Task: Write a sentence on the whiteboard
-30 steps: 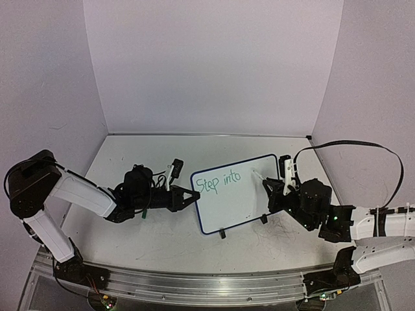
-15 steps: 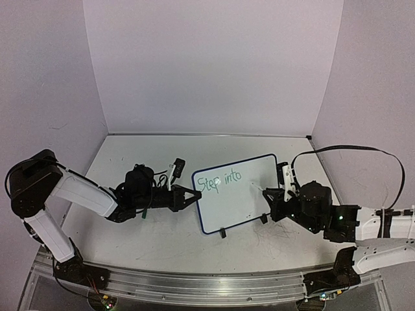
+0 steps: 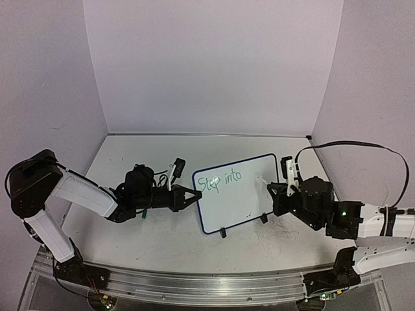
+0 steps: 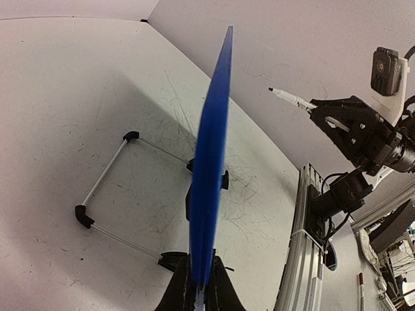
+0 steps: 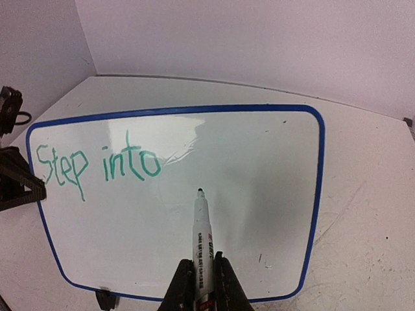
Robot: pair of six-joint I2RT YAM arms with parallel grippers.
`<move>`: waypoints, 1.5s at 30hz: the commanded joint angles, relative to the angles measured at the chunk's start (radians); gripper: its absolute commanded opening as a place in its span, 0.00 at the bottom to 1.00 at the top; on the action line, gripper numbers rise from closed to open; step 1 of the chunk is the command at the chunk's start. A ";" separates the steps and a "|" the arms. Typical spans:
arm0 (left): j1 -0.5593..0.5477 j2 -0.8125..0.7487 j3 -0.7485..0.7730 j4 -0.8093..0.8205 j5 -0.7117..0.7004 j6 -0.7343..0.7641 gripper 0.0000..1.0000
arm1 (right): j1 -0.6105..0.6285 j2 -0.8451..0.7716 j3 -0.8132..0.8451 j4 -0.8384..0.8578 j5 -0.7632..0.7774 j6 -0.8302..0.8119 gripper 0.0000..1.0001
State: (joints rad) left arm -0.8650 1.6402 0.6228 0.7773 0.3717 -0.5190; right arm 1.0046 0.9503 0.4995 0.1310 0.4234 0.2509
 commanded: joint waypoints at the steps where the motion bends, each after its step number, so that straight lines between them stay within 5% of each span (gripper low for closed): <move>1: 0.003 0.018 0.027 -0.016 -0.034 0.013 0.00 | 0.030 0.062 0.038 0.091 -0.125 -0.086 0.00; 7: 0.003 0.015 0.023 -0.020 -0.038 0.014 0.00 | 0.104 0.186 0.047 0.213 -0.222 -0.163 0.00; 21: 0.003 0.016 0.025 -0.025 -0.029 0.009 0.00 | 0.227 0.425 0.139 0.331 -0.179 -0.227 0.00; 45: 0.002 0.022 0.029 -0.025 -0.017 0.008 0.00 | 0.233 0.504 0.202 0.332 -0.062 -0.198 0.00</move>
State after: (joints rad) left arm -0.8650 1.6421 0.6231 0.7780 0.3725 -0.5148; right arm 1.2339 1.4474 0.6585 0.4271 0.3279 0.0494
